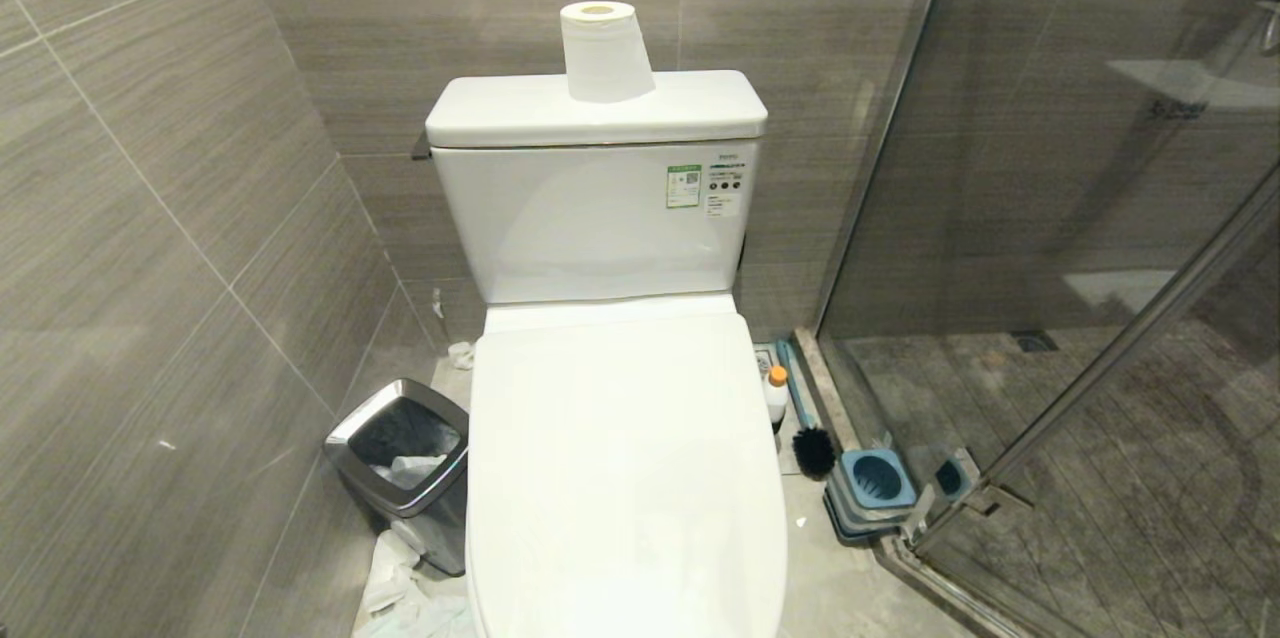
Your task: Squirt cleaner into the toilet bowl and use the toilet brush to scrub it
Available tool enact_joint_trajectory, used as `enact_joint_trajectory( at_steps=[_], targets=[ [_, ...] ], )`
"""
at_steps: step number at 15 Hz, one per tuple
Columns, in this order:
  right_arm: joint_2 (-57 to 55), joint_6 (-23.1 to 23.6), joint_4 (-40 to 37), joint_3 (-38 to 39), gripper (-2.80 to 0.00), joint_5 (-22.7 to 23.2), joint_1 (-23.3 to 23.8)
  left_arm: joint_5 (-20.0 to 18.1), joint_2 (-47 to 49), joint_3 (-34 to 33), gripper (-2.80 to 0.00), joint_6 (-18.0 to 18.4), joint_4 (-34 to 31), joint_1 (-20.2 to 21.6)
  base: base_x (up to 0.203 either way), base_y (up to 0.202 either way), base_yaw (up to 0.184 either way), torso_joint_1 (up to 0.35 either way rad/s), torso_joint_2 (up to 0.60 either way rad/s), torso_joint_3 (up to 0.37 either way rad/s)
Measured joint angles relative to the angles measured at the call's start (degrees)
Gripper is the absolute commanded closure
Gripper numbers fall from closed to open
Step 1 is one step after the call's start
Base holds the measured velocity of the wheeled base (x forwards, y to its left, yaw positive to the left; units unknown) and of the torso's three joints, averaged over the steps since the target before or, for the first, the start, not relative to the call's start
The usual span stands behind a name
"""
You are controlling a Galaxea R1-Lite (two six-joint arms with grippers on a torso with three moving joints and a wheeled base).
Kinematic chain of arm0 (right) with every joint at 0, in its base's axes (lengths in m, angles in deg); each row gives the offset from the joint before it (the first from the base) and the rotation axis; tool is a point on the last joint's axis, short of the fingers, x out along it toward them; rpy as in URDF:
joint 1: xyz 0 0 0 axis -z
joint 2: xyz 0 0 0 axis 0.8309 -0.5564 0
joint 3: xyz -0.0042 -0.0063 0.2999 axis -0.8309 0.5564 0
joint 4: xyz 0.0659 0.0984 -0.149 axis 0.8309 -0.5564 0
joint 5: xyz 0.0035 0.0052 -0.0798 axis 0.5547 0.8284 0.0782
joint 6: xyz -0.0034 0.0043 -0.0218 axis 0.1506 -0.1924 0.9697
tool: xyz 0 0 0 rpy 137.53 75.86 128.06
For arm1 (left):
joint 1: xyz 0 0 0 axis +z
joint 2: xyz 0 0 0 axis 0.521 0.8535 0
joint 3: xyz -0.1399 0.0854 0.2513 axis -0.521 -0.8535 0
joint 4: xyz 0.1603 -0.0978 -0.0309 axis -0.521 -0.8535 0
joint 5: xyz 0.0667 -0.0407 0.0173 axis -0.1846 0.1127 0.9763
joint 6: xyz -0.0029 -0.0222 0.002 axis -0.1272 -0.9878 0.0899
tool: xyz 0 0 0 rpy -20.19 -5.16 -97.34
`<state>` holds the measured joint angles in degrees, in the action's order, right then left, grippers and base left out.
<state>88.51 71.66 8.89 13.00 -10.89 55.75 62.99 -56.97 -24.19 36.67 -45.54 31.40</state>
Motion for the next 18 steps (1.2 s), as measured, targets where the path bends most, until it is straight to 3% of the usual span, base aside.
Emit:
enact_joint_trajectory(
  at_steps=[18],
  targets=[
    [0.00, -0.44, 0.28, 0.04, 0.00, -1.28, 0.02, 0.00, 0.00, 0.00, 0.00, -0.02, 0.00, 0.02, 0.000, 0.000, 0.000, 0.000, 0.00, 0.000]
  ],
)
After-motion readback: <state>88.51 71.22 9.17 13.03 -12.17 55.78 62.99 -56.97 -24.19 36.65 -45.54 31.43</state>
